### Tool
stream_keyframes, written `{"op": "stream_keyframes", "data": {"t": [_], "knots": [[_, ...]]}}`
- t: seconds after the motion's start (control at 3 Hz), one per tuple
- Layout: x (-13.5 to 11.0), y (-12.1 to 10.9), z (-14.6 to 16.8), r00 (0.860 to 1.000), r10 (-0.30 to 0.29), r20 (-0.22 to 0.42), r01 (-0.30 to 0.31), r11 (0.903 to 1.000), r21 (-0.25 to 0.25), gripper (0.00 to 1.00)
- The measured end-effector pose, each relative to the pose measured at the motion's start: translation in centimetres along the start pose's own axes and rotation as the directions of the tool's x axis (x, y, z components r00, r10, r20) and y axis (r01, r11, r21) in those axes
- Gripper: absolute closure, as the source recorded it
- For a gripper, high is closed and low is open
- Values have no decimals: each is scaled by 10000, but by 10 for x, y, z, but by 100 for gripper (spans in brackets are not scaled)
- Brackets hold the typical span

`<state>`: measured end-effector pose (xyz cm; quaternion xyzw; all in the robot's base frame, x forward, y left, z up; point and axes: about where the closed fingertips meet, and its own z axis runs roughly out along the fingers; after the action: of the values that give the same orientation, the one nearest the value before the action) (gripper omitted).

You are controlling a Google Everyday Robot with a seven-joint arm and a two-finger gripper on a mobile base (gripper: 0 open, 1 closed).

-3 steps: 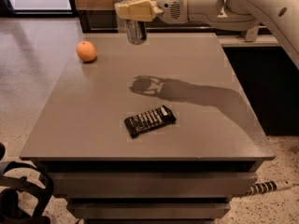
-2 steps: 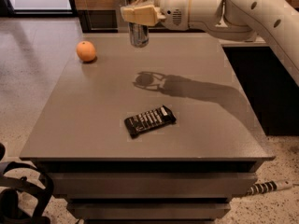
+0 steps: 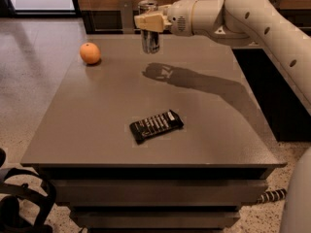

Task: Move redbull can near orange

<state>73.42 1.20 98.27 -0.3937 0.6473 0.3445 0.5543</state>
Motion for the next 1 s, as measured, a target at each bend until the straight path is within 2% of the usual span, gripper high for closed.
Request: {"op": "stream_keyframes", "data": {"t": [0.33, 1.0], "knots": [[13, -17, 23, 9991, 60, -430, -56, 10000, 79, 100], [28, -22, 91, 9988, -319, -371, 308, 9990, -315, 100]]}}
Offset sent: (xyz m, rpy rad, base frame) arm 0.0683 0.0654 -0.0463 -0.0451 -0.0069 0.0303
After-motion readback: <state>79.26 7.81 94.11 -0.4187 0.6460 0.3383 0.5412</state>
